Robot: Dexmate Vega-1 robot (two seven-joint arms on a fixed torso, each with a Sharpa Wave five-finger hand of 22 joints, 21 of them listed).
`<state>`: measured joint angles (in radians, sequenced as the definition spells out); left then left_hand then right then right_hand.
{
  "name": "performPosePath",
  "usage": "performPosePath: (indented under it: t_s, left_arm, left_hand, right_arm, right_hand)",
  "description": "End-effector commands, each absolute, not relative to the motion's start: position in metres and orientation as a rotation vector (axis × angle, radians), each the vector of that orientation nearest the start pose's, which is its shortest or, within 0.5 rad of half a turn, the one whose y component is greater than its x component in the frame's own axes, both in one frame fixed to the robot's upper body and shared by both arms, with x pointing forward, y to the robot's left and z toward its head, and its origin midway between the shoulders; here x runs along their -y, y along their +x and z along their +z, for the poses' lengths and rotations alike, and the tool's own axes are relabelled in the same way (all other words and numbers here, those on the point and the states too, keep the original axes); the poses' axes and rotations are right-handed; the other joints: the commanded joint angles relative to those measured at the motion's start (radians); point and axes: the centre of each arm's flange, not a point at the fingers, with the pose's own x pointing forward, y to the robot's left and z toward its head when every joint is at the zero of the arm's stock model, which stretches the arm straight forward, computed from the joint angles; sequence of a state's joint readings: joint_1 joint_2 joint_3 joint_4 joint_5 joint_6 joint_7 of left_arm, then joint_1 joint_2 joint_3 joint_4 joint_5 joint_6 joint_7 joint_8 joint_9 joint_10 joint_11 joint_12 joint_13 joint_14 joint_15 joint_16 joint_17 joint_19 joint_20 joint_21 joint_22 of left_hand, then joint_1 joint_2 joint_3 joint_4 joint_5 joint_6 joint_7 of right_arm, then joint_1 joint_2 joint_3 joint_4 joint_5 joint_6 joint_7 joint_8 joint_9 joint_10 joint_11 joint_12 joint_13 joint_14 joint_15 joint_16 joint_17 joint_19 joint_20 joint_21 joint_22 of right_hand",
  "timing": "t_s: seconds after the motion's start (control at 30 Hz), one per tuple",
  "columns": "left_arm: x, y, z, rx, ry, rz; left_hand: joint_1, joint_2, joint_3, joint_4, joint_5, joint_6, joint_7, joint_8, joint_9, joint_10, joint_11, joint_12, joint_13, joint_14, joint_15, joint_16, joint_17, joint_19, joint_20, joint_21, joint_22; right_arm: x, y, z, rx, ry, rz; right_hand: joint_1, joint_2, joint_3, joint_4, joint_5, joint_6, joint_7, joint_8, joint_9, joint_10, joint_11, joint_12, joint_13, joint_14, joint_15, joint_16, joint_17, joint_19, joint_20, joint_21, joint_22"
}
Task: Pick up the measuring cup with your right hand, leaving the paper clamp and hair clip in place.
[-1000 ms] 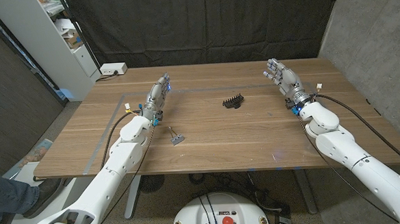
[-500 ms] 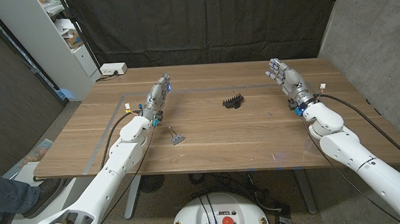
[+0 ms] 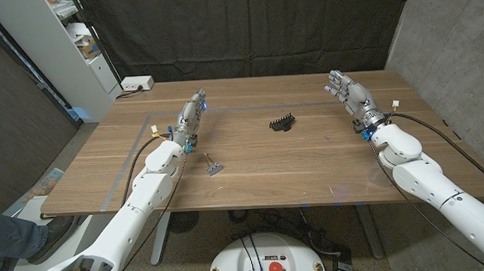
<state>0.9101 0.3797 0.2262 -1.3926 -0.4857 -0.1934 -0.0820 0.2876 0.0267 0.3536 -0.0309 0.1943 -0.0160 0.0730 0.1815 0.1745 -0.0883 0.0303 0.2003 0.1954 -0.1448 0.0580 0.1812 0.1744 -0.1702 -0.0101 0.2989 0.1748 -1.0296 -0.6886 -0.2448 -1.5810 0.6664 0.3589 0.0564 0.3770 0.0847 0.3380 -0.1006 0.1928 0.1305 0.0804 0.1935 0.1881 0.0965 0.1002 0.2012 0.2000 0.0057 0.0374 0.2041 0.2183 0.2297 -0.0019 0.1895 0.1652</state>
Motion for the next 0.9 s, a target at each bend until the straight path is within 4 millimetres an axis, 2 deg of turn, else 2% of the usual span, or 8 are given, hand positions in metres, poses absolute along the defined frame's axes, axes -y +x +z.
performPosePath:
  t_s: [0.03,0.9]
  left_arm:
    - [-0.2634,0.6397,-0.0270,0.601,-0.026,-0.230]
    - [-0.2695,0.6399,-0.0310,0.593,-0.028,-0.238]
  left_hand:
    - [-0.002,0.009,0.002,-0.006,0.002,0.000,-0.006,0.005,0.003,-0.008,-0.004,0.005,0.000,-0.007,-0.002,0.006,0.005,-0.034,0.007,-0.002,0.001]
    - [-0.003,0.011,0.000,-0.009,0.001,0.001,0.001,0.005,0.003,-0.012,0.000,0.004,-0.001,-0.008,0.001,0.006,0.006,-0.031,0.009,-0.011,0.002]
  right_arm:
    - [0.3355,0.5704,0.0017,0.761,-0.069,0.238]
    - [0.3417,0.5606,-0.0008,0.764,-0.075,0.210]
  right_hand:
    - [0.005,0.006,-0.003,-0.006,0.003,0.009,-0.002,0.005,0.002,-0.002,-0.008,-0.001,0.002,0.001,-0.004,0.004,0.001,0.007,0.000,0.003,0.005]
    - [0.004,0.011,-0.006,-0.007,0.002,0.008,-0.003,0.004,0.003,-0.004,-0.008,-0.001,0.001,0.004,-0.004,0.006,0.000,0.012,0.000,0.005,0.005]
